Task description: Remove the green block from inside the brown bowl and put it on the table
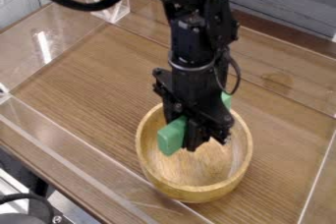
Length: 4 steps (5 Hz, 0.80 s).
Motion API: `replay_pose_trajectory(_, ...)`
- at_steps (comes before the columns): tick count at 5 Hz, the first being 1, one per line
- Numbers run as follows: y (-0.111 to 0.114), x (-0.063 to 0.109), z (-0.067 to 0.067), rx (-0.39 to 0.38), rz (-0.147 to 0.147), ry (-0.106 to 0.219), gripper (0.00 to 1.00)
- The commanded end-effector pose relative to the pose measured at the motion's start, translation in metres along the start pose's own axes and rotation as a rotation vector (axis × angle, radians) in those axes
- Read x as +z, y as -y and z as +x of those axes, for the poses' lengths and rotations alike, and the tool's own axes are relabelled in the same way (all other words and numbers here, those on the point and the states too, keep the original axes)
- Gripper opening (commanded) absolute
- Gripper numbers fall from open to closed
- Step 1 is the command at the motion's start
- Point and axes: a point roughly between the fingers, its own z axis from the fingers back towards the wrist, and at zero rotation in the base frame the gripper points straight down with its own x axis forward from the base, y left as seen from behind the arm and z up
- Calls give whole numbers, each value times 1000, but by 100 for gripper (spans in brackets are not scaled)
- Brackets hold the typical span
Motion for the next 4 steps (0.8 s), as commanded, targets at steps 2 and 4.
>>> replay_pose_trajectory(2, -4, 16, 12, 1, 8, 90, 0)
replay_pose_trajectory(4, -5, 17, 15, -1, 5, 121, 0)
